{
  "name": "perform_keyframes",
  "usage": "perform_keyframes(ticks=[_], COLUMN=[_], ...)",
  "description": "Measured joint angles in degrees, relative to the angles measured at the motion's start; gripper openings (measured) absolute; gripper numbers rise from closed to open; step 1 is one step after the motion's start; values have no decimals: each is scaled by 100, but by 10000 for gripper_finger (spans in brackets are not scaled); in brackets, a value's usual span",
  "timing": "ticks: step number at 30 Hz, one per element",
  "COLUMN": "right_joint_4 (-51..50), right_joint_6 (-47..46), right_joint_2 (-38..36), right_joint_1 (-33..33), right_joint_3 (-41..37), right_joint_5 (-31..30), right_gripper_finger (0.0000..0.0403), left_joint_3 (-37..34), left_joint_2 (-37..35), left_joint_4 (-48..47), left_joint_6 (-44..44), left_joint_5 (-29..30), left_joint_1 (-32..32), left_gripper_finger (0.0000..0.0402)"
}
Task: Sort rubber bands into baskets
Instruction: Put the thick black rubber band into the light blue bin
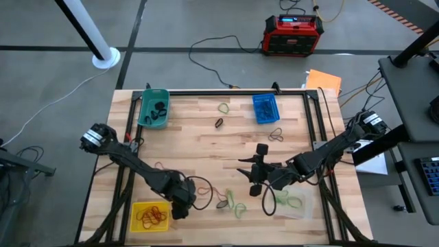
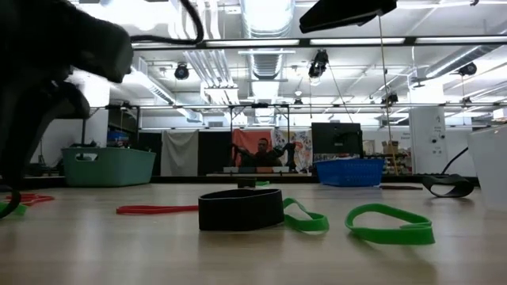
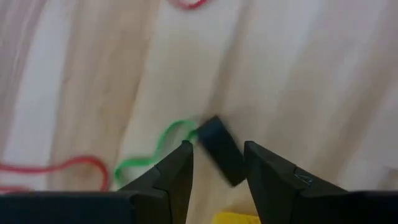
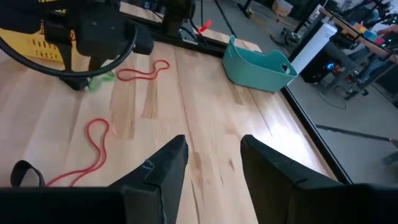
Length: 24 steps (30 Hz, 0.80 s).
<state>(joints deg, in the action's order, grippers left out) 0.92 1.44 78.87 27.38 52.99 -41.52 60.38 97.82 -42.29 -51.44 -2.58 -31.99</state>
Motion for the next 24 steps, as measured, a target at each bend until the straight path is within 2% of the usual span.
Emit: perform_keyframes(ticks=[3,17,24], right_joint_4=[-13,-34,-76], right_joint_6=[-38,-101,-177], right_joint_2=[0,0,0], right_joint_1=[0,9,9], right_joint_3=[0,0,0], right_joint_5=[0,7,7], right_gripper_finger=[146,146,146], left_joint_3=[-11,170,76], left_joint_2=[140,247,275], left_joint_4=[-202,-69,264], left_joint_6=[-70,36,-200], left_joint_5=[28,54,56], left_joint_1=[2,-86,-83], left_gripper_finger=[127,127,127])
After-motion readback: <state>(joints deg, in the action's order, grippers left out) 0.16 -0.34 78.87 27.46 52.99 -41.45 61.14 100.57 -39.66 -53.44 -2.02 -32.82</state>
